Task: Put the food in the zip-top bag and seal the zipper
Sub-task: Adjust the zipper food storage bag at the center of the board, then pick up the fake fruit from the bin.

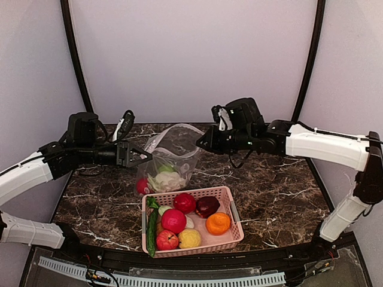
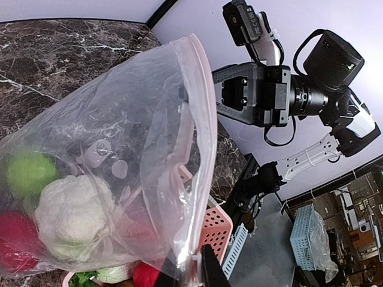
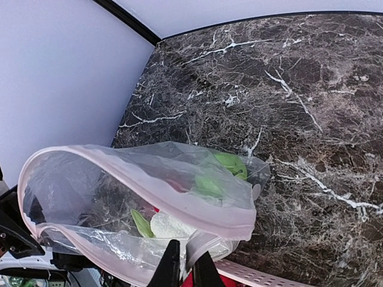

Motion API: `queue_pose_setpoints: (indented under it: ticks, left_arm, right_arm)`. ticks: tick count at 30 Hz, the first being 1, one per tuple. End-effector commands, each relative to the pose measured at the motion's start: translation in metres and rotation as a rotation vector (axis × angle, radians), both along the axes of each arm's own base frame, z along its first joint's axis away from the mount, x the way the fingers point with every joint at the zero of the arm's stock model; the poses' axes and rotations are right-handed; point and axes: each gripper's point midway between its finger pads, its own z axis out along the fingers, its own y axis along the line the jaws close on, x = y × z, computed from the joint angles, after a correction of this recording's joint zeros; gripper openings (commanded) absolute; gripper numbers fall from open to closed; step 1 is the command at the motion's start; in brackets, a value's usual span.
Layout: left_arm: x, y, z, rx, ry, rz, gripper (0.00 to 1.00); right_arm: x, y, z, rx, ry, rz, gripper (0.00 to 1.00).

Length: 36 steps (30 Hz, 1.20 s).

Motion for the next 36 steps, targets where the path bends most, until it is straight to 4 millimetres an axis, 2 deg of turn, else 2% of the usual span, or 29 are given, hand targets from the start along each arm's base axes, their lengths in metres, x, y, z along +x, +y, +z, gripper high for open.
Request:
queue_pose_setpoints:
  ticks: [1, 5, 6, 11, 15, 18, 21, 25, 29, 32, 36]
  left_arm:
    - [-0.007, 0.000, 0.006, -0.033, -0.020, -0.029, 0.01]
    - [-0.008, -0.001, 0.006, -0.042, -0.016, -0.036, 0.01]
    - [-0.008, -0.001, 0.006, -0.042, -0.013, -0.038, 0.01]
    - [-0.009, -0.001, 0.007, -0.048, -0.013, -0.041, 0.01]
    - [-0.010, 0.001, 0.005, -0.047, -0.011, -0.033, 0.01]
    - [-0.011, 0.001, 0.003, -0.047, -0.005, -0.030, 0.01]
    - [-0.012, 0.002, 0.001, -0.040, -0.003, -0.032, 0.01]
    - [-0.012, 0.003, -0.003, -0.027, 0.004, -0.030, 0.01]
    - [-0.011, 0.003, -0.009, -0.023, 0.018, -0.023, 0.01]
    - [-0.011, 0.003, -0.012, -0.023, 0.025, -0.020, 0.01]
    - [-0.011, 0.003, -0.011, -0.023, 0.025, -0.017, 0.01]
  right_arm:
    - [-0.004, -0.010, 0.019, 0.025, -0.035, -0.005, 0.17]
    - [-0.013, -0.016, 0.034, 0.035, -0.067, 0.023, 0.36]
    - [-0.015, -0.018, 0.037, 0.036, -0.076, 0.029, 0.44]
    - [-0.031, -0.035, 0.048, 0.030, -0.106, 0.047, 0.70]
    - [-0.051, -0.052, 0.046, 0.010, -0.124, 0.073, 0.83]
    - [-0.070, -0.063, 0.036, -0.026, -0.121, 0.094, 0.87]
    - [-0.098, -0.066, 0.017, -0.062, -0.091, 0.132, 0.88]
    - [-0.135, -0.064, -0.023, -0.136, -0.018, 0.187, 0.88]
    - [-0.162, -0.051, -0.053, -0.178, 0.053, 0.219, 0.88]
    - [-0.172, -0.034, -0.065, -0.207, 0.062, 0.221, 0.88]
    - [-0.169, -0.017, -0.082, -0.285, 0.060, 0.202, 0.88]
